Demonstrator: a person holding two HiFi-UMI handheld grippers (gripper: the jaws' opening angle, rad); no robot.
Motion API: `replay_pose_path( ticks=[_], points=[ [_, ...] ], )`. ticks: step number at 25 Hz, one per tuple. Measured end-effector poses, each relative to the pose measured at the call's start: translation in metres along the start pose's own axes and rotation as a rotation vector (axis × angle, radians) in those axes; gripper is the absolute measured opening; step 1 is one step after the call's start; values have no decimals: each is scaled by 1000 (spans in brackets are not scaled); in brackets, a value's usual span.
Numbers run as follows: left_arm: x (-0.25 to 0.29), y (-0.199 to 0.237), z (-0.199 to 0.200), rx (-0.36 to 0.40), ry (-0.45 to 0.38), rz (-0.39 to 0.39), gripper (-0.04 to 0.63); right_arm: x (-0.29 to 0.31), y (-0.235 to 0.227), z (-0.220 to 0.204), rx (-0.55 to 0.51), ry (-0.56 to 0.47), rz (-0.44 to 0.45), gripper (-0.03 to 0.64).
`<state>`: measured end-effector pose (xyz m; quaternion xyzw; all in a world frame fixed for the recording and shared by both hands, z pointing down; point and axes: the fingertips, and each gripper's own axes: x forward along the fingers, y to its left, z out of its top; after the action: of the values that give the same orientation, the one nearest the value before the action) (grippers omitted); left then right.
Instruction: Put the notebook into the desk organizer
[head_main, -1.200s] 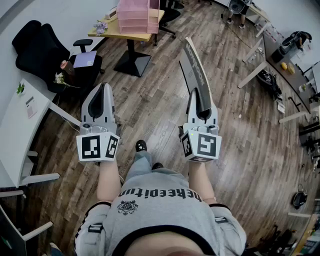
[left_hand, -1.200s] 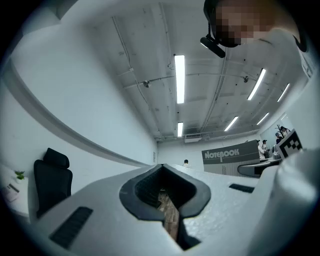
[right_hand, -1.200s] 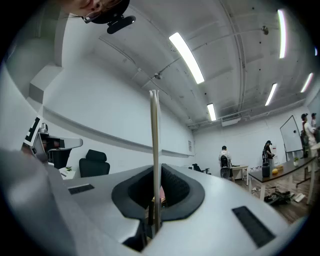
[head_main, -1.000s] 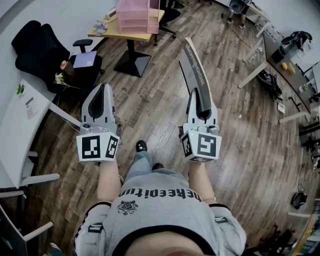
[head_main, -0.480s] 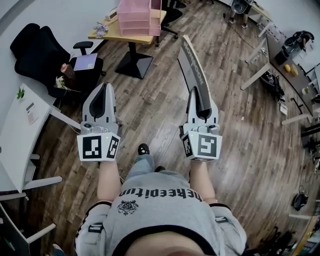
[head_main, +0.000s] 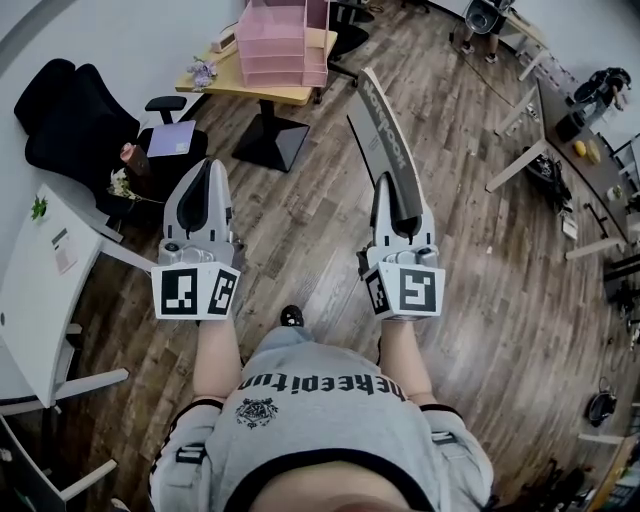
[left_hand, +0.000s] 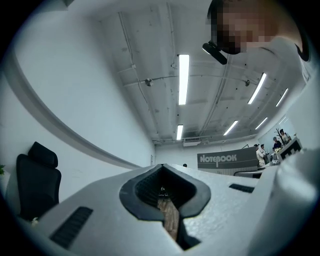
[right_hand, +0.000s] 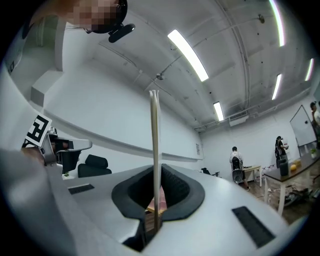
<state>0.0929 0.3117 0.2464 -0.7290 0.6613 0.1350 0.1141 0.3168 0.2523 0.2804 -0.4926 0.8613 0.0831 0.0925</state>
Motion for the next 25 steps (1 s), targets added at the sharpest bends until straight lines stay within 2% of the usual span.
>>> replay_pose_path(
  ticks=[13,25],
  points=[
    [65,64,-21,20,-16,-34,0,80,8,-21,15,2,-49,9],
    [102,95,-50,-28,4,-29,0,125,2,-50,42,46,-56,9]
  ],
)
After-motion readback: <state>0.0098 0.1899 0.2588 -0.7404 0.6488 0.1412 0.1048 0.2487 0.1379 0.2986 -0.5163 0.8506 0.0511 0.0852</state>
